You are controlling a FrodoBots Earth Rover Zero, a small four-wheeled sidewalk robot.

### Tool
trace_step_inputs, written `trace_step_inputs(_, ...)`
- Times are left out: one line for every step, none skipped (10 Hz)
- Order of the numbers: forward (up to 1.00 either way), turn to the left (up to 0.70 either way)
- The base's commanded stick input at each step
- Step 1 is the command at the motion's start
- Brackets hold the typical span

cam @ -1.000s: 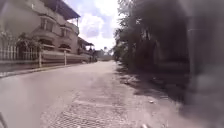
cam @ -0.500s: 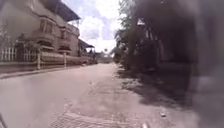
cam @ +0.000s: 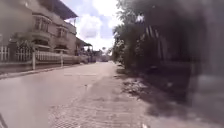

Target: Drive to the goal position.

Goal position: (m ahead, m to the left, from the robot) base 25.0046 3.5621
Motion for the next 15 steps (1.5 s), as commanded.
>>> trace_step_inputs(0.70,0.00)
trace_step_inputs(0.70,0.00)
trace_step_inputs(0.70,0.00)
trace_step_inputs(0.70,0.00)
trace_step_inputs(0.70,0.00)
trace_step_inputs(0.70,0.00)
trace_step_inputs(0.70,0.00)
trace_step_inputs(0.70,0.00)
trace_step_inputs(0.70,0.00)
trace_step_inputs(0.70,0.00)
trace_step_inputs(0.70,0.00)
trace_step_inputs(0.70,0.00)
trace_step_inputs(0.70,0.00)
trace_step_inputs(0.70,0.00)
trace_step_inputs(0.70,0.00)
